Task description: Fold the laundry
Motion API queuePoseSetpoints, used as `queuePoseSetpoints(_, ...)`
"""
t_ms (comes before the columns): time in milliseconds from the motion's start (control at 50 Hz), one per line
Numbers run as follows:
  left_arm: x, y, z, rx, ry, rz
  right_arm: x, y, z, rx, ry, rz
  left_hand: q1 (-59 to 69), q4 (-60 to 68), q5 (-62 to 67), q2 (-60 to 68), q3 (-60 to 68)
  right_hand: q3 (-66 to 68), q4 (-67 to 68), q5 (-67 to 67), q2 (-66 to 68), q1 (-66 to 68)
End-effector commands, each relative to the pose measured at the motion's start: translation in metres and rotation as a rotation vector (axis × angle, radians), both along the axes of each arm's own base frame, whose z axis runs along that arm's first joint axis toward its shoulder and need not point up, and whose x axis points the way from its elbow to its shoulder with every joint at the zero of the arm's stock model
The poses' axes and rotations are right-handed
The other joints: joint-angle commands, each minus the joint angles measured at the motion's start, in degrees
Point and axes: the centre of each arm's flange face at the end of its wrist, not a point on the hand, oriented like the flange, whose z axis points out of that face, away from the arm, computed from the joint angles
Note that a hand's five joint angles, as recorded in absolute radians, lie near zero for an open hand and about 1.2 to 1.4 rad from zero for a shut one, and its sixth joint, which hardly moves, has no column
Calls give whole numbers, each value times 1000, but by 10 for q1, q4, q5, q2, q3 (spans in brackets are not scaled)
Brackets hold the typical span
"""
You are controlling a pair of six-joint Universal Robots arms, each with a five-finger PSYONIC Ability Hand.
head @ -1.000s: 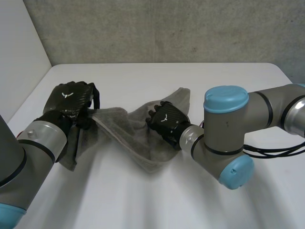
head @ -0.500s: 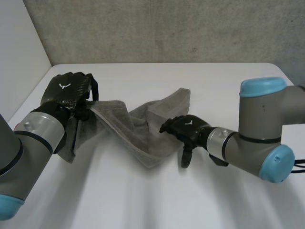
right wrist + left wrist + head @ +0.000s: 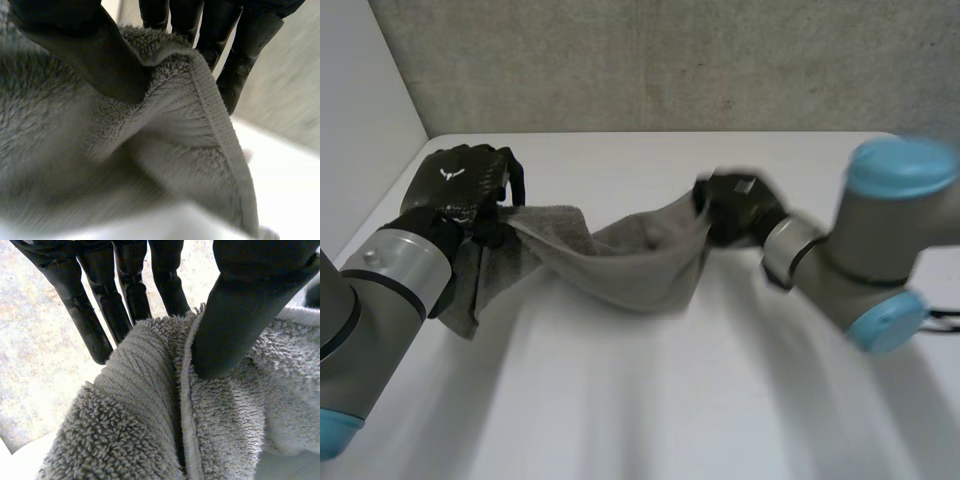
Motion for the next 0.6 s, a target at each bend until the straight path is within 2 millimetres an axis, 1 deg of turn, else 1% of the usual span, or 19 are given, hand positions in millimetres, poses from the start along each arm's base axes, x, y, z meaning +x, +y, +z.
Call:
queuePoseSetpoints(20, -2, -3, 13, -32, 24, 0, -37, 6, 114, -265, -116, -78, 76, 76, 75, 76, 76, 38, 36, 33, 35, 38)
queuePoseSetpoints(40, -2, -3, 18, -41, 39, -1, -41, 14, 135, -315, -126, -84, 76, 76, 75, 76, 76, 38, 36, 33, 35, 38)
queuePoseSetpoints(60, -2, -3, 18, -41, 39, -1, -41, 14, 135, -316, -126, -84, 76, 76, 75, 76, 76, 38, 36, 33, 35, 38)
queuePoseSetpoints(100, -4, -1, 26, -33, 93, -8, -50, 35, 167, -396, -97, -81, 75, 75, 74, 75, 75, 38, 36, 33, 35, 38)
queuePoseSetpoints(180, -6, 1, 27, -8, 139, -22, -63, 48, 182, -439, -6, -98, 73, 73, 72, 73, 73, 38, 36, 33, 35, 38)
queuePoseSetpoints(220, -6, 1, 26, 8, 151, -32, -64, 50, 176, -422, 62, -96, 73, 73, 72, 73, 73, 38, 36, 33, 35, 38)
queuePoseSetpoints(260, -9, 3, 18, 57, 142, -65, -66, 54, 155, -361, 227, -73, 33, 33, 32, 33, 33, 38, 36, 33, 35, 38)
queuePoseSetpoints(280, -9, 3, 18, 58, 142, -65, -66, 54, 155, -360, 228, -72, 33, 33, 32, 33, 33, 38, 36, 33, 35, 38)
queuePoseSetpoints(320, -12, 5, 1, 131, 113, -94, -65, 52, 124, -270, 403, -24, 14, 14, 13, 14, 14, 38, 36, 33, 35, 38)
queuePoseSetpoints(340, -12, 5, 1, 132, 113, -94, -65, 52, 124, -270, 404, -24, 14, 14, 13, 14, 14, 38, 36, 33, 35, 38)
queuePoseSetpoints(360, -13, 3, -10, 175, 95, -98, -65, 51, 108, -223, 469, 5, 12, 12, 11, 12, 13, 38, 36, 33, 35, 38)
queuePoseSetpoints(380, -13, 3, -10, 176, 95, -98, -63, 54, 97, -189, 519, 38, 12, 12, 11, 12, 13, 38, 36, 33, 35, 38)
queuePoseSetpoints(420, -15, 1, -33, 268, 55, -96, -59, 59, 89, -164, 548, 69, 6, 6, 5, 6, 6, 38, 36, 33, 35, 38)
queuePoseSetpoints(440, -15, 1, -33, 269, 55, -96, -59, 60, 89, -163, 548, 70, 6, 6, 5, 6, 6, 38, 36, 33, 35, 38)
queuePoseSetpoints(480, -15, -3, -54, 342, 23, -87, -50, 66, 73, -124, 581, 107, -8, -8, -9, -8, -8, 38, 36, 33, 35, 38)
queuePoseSetpoints(500, -15, -3, -54, 342, 22, -87, -50, 66, 73, -124, 581, 107, -8, -8, -9, -8, -8, 38, 36, 33, 35, 38)
queuePoseSetpoints(520, -15, -8, -64, 372, 5, -79, -49, 64, 64, -107, 599, 108, -8, -8, -9, -8, -8, 38, 36, 33, 35, 38)
queuePoseSetpoints(540, -15, -8, -64, 372, 5, -79, -49, 60, 56, -87, 612, 104, -8, -8, -9, -8, -8, 38, 36, 33, 35, 38)
queuePoseSetpoints(600, -17, -18, -75, 379, -27, -78, -47, 56, 50, -74, 621, 103, -8, -8, -9, -8, -8, 38, 36, 33, 35, 38)
